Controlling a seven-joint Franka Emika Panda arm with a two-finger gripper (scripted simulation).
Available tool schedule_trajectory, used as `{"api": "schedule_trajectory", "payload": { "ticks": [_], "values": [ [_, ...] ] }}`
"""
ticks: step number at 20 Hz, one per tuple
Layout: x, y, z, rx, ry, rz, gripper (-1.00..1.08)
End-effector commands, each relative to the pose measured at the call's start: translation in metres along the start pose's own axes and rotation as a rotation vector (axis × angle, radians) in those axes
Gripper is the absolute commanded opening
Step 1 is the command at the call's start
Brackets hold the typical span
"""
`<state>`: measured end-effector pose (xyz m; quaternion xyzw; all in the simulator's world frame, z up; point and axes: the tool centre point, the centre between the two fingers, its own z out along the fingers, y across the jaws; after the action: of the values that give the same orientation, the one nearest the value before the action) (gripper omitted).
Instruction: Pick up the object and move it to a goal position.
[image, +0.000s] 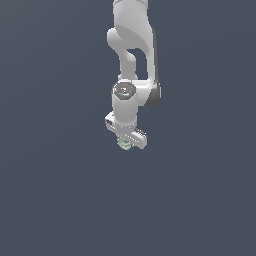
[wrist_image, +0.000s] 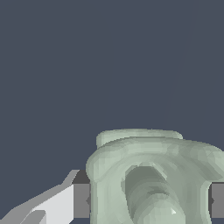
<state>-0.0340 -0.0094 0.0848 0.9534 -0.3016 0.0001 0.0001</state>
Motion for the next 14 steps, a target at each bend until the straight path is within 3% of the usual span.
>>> {"api": "schedule_trajectory", "payload": {
  "ticks": [1, 14],
  "values": [
    [0.001, -0.009, -0.019, 0.0, 0.001, 0.0, -1.0],
    [0.007, -0.041, -0.084, -0.001, 0.0, 0.0, -1.0]
  ]
}}
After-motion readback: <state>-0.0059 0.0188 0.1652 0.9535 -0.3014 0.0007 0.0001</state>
